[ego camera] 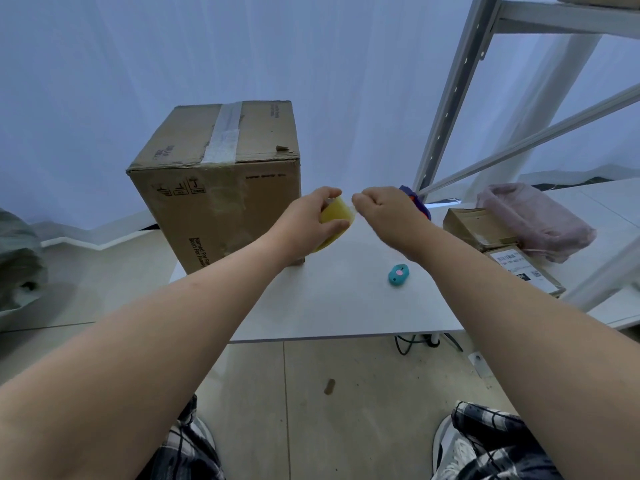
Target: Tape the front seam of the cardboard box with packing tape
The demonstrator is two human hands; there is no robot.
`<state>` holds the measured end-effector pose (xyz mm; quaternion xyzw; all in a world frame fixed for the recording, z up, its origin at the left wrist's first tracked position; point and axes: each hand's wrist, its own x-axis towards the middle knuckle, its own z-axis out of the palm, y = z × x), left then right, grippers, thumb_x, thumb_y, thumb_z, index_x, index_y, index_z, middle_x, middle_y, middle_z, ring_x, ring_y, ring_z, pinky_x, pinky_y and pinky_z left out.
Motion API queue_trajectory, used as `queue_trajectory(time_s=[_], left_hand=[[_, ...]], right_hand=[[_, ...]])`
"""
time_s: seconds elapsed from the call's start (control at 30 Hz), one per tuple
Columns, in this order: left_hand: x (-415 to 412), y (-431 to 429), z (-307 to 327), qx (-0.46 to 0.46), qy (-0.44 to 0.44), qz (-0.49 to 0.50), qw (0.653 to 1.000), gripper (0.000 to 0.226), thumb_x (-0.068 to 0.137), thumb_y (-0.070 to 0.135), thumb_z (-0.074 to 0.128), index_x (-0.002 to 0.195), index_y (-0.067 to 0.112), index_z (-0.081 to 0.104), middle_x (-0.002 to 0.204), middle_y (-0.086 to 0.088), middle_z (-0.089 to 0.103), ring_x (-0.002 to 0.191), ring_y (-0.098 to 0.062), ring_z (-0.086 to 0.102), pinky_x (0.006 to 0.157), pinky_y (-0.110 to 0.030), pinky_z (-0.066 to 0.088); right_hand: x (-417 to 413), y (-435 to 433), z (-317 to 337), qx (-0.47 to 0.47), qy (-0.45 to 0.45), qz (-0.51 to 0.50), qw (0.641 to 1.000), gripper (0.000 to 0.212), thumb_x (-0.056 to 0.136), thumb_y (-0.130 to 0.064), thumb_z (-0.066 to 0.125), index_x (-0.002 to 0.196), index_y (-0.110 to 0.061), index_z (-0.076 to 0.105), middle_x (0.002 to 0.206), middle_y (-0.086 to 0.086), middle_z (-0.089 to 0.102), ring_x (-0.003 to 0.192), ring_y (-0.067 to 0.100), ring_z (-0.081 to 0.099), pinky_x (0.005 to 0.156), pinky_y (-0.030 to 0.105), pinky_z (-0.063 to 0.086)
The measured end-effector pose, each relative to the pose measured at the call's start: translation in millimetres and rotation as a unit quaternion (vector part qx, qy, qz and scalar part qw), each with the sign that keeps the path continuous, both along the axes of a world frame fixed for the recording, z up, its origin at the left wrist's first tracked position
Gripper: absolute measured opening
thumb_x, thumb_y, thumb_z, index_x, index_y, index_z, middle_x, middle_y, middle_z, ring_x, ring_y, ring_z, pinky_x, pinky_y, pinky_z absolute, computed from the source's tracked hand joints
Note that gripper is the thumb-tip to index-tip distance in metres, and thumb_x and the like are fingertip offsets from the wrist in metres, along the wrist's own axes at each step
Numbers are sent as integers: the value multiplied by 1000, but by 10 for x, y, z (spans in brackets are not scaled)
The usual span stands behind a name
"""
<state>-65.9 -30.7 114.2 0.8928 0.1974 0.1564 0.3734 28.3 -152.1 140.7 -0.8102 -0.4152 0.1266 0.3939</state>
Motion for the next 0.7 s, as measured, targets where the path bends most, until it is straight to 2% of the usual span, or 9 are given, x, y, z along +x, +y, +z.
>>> queue_trajectory(time_s=[0.07,0.13,0.23,0.3,0.4,0.5,0.63,0.7], left_hand=[[-6,-11,-4,-3,-22,-6,1000,56,88,27,65,138,27,40,132,-4,55,113,-19,54,91,-28,45],[-10,-25,-28,-1,-28,-9,1000,56,88,26,65,138,29,39,131,-3,54,108,-16,53,88,-26,45],[-23,-35,-77,-7,-14,-15,1000,56,88,28,65,138,28,39,128,-4,55,103,-15,54,84,-27,46],[-26,-36,-95,-13,-7,-15,1000,56,88,28,65,138,27,39,127,-5,56,104,-18,55,85,-29,49],[-14,-33,-93,-14,-2,-17,1000,56,88,29,64,138,27,39,128,-5,56,102,-17,54,84,-28,48],[5,-47,-94,-16,7,-24,1000,55,89,28,64,138,26,39,128,-6,55,102,-18,53,83,-28,46],[39,-77,-116,-22,9,-20,1000,55,88,28,64,138,26,40,127,-6,56,106,-21,56,84,-29,47],[55,-89,-122,-22,10,-20,1000,55,88,29,65,138,26,40,127,-6,56,109,-23,56,85,-29,48]], right_hand=[[56,-21,-12,50,120,-45,990,34,95,-25,42,66,-7,45,61,4,40,56,14,37,57,30,34],[106,-48,-29,71,162,-67,982,33,93,-26,49,66,-10,56,64,2,53,60,14,49,61,27,45],[152,-72,-80,82,141,-64,985,26,91,-23,57,80,-3,68,73,3,66,66,16,63,68,27,56],[163,-77,-120,66,103,-57,991,24,92,-21,58,84,0,68,73,6,68,65,18,66,68,28,59],[177,-65,-133,60,41,-67,995,18,91,-21,59,87,-5,68,72,5,68,60,13,66,65,25,59],[215,-65,-124,86,58,-68,992,10,90,-11,59,98,-10,65,75,5,67,64,15,66,66,25,58],[230,-73,-140,71,68,-70,993,15,90,-3,54,97,-10,66,76,3,65,66,14,64,67,22,57],[236,-67,-167,55,56,-74,994,18,91,-4,53,100,-10,68,78,-1,65,68,11,63,73,24,57]])
